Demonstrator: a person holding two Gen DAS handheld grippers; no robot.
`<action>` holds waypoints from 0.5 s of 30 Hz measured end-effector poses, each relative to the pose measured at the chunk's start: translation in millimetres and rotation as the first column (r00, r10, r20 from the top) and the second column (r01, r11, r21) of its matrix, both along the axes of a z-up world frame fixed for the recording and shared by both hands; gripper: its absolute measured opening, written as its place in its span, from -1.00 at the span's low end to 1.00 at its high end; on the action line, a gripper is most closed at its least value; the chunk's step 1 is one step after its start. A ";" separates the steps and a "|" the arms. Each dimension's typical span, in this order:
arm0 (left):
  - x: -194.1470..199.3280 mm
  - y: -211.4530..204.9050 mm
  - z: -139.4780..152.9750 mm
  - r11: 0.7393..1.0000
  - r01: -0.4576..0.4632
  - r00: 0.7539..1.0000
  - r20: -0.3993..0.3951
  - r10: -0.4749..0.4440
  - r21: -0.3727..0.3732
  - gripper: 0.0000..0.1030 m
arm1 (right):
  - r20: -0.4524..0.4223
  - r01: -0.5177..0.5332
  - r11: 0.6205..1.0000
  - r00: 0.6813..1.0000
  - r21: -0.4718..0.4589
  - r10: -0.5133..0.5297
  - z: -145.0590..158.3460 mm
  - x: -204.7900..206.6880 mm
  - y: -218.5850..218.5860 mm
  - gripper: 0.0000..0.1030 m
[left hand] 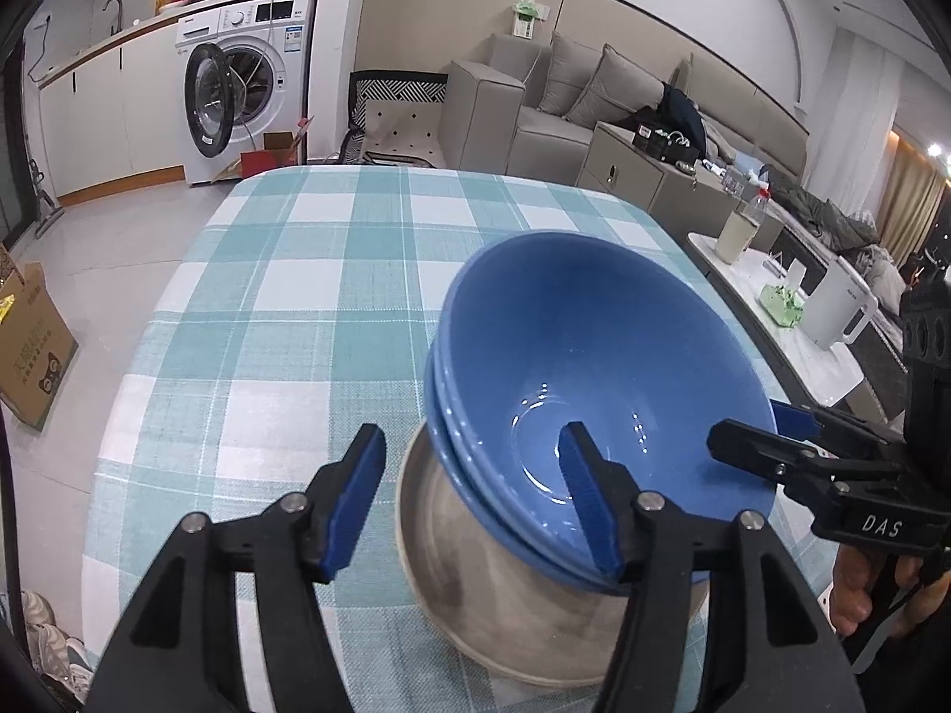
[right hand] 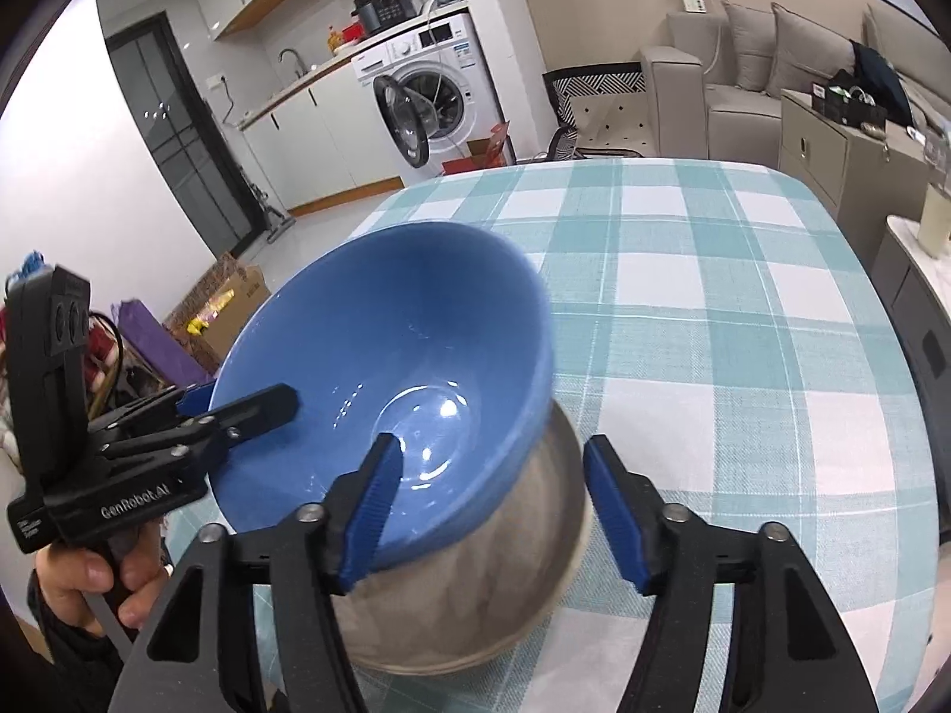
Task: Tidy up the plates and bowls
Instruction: 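Lower the nested bowls onto the cream plates and open both grippers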
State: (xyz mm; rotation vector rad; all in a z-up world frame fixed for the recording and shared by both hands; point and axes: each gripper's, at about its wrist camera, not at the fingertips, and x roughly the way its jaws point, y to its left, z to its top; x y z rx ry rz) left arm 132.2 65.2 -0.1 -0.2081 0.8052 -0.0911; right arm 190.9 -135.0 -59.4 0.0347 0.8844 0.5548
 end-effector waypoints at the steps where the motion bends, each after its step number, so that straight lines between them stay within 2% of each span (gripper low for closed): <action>1: -3.0 1.8 1.4 1.000 -0.002 1.000 0.010 0.002 -0.001 0.23 | -0.001 0.002 1.000 1.000 0.009 -0.002 0.3 -0.3 -3.8 0.44; 2: -5.7 3.1 2.4 1.000 -0.006 1.000 0.017 0.005 0.004 0.27 | 0.004 0.003 1.000 1.000 0.013 -0.003 0.5 -1.5 -7.3 0.55; 4: -13.0 4.4 3.5 1.000 -0.015 0.999 0.031 0.014 0.024 0.63 | 0.019 -0.001 1.000 1.000 0.023 0.000 1.1 -5.2 -13.8 0.67; 6: -21.8 6.4 3.2 0.999 -0.025 0.998 0.052 0.024 0.032 0.80 | 0.042 -0.012 0.999 0.999 0.036 0.010 2.0 -11.1 -18.9 0.73; 8: -32.1 10.4 2.9 0.999 -0.029 0.996 0.080 0.028 0.012 0.82 | 0.070 -0.019 0.999 0.997 0.043 0.016 2.5 -17.8 -23.3 0.86; 10: -42.2 13.6 3.3 0.999 -0.043 0.993 0.112 0.042 0.005 1.00 | 0.106 -0.028 0.998 0.994 0.051 0.023 2.6 -25.0 -27.6 0.97; 15: -61.7 12.7 1.3 0.997 -0.063 0.988 0.144 0.055 0.052 1.00 | 0.183 -0.053 0.998 0.982 0.036 0.045 -1.1 -42.0 -31.3 0.99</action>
